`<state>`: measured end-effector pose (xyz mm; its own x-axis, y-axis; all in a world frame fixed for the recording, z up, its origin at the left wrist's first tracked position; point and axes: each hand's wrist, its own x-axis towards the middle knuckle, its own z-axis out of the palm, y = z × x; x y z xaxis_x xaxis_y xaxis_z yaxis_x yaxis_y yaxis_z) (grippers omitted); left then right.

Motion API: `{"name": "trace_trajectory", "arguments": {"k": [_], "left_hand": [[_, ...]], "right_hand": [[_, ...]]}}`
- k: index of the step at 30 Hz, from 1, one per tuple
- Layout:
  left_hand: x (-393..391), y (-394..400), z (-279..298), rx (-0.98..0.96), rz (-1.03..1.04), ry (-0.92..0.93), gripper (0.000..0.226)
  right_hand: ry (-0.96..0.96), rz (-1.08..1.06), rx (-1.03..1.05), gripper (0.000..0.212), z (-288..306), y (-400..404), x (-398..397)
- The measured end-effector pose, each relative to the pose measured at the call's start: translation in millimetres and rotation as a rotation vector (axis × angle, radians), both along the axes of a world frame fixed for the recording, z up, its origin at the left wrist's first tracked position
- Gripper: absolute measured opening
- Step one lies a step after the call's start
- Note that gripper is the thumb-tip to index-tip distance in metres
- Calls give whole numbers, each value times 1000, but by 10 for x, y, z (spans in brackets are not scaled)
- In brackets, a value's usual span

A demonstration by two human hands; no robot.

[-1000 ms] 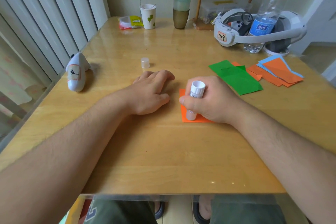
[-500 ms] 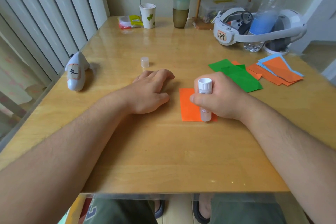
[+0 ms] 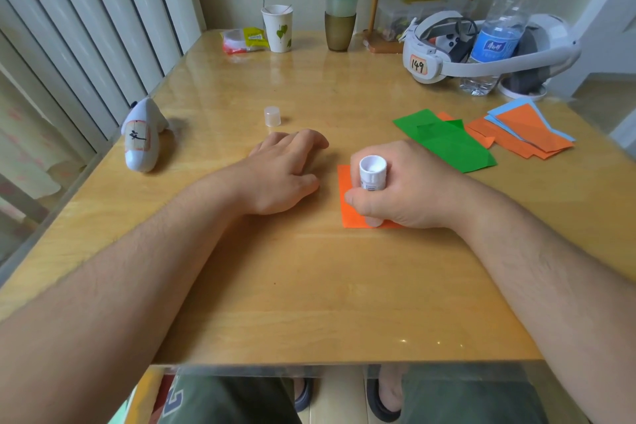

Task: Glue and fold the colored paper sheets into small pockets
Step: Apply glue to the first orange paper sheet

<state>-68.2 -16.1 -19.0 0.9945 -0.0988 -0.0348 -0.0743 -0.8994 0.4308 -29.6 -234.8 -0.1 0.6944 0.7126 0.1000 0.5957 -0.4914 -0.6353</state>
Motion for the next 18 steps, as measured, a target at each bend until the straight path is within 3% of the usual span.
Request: {"name": "trace_trajectory", "arguments": {"k": [6,10,13,18], "left_hand": [[-1,17,-5,-17,-7,8,50],[8,24,-11,-16,-10,5,51],[11,23,-14,-14,-10,3,50],[11,27,-20,-15,-10,-2,50]], "right_hand": [[-39,-87,-90,22,73,-235,145],[-30,-178,81,24,81,-360,290],[58,-105,181,23,85,-333,258],[184,-7,97,19,34,-250,173]]}}
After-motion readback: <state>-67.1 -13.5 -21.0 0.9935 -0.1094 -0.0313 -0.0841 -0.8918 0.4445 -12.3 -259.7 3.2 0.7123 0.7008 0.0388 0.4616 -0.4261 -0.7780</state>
